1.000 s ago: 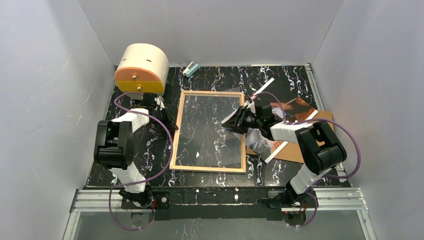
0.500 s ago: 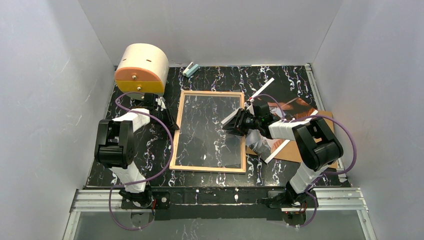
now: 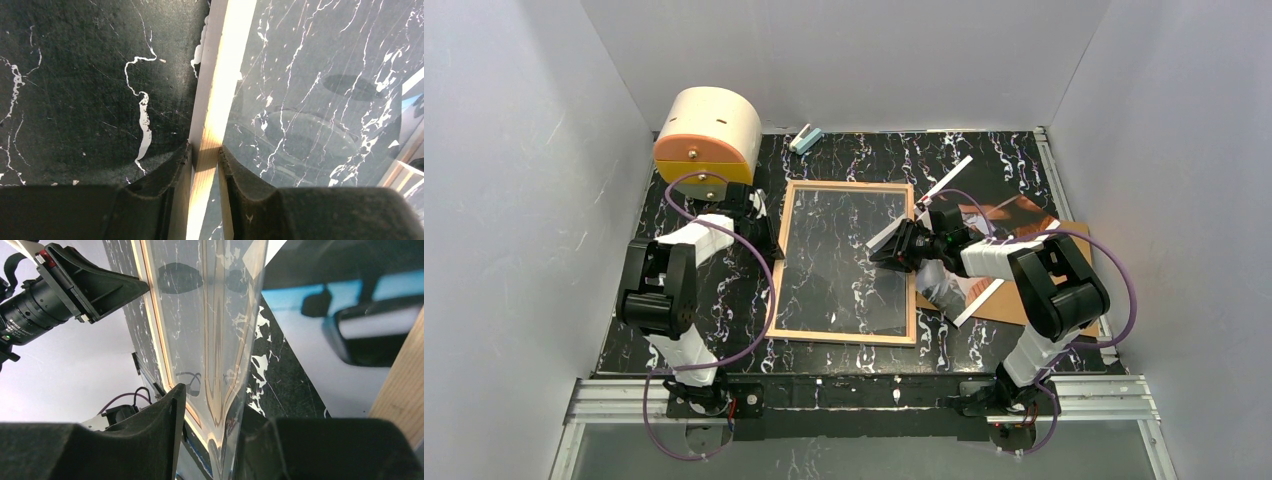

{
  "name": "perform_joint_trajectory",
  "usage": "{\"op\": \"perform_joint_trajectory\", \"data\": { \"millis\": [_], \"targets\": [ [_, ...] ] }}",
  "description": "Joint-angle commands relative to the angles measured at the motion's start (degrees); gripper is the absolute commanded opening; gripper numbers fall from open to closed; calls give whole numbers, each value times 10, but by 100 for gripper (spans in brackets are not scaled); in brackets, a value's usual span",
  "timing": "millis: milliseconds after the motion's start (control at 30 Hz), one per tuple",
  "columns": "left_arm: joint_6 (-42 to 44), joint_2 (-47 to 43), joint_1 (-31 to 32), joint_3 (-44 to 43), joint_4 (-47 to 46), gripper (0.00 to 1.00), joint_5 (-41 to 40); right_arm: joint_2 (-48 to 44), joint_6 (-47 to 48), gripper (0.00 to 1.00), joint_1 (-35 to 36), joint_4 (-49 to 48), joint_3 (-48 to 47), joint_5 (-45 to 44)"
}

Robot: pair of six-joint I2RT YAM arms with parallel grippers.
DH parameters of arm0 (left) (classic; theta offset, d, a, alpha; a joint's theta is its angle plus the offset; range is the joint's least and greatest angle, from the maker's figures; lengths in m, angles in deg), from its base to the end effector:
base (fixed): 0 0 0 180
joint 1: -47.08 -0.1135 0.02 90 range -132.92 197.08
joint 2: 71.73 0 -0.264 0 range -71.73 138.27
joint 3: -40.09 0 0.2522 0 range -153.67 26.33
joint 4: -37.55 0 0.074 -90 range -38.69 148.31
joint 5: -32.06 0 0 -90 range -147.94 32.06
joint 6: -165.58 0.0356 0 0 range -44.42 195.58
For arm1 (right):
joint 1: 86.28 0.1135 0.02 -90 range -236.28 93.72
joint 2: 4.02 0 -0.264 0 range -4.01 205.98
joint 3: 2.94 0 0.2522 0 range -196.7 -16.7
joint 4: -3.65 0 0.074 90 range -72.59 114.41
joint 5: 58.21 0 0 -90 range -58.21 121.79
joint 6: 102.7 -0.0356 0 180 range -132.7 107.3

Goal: Put the photo into the frame
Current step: Place the photo frame item in the photo frame.

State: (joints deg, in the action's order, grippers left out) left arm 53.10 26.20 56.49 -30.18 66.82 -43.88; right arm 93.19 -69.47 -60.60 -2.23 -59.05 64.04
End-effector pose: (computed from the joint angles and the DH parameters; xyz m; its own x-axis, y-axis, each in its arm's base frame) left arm 0.3330 -0.0640 0.1669 -0.8746 -0.2310 -0.4264 -0.0487 0.9166 -0.3968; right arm 0.2876 0.1594 0.1496 -0.9200 0.3426 -0.1903 0.0186 0.5232 0.8520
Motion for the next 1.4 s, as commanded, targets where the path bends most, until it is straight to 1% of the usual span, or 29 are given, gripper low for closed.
{"op": "perform_joint_trajectory", "data": {
  "millis": [0,167,300,400,633,800,900,967,1067,1200,1367],
  "targets": [
    [22,9,17,-3,27,14,-56,5,9,38,3,-8,-20,2],
    [39,17,46,-14,52,13,-126,4,9,38,4,-9,-17,1],
    [46,24,67,-27,77,10,-193,3,9,38,4,-8,-14,1],
    [44,34,80,-37,96,8,-223,2,10,38,4,-6,-14,-1],
    [31,76,92,-55,131,0,-253,-5,24,38,3,10,-23,-2],
    [25,90,92,-57,144,0,-269,-10,26,38,3,26,-30,-2],
    [24,95,92,-57,149,0,-272,-15,27,42,3,39,-36,-5],
    [20,98,92,-56,152,0,-276,-22,32,48,3,61,-45,-10],
    [21,101,92,-55,155,0,-276,-38,47,53,2,121,-62,-39],
    [20,105,93,-53,155,0,-272,-68,70,54,-8,202,-75,-91],
    [21,104,92,-56,151,0,-261,-106,80,55,-26,289,-66,-155]
  ]
}}
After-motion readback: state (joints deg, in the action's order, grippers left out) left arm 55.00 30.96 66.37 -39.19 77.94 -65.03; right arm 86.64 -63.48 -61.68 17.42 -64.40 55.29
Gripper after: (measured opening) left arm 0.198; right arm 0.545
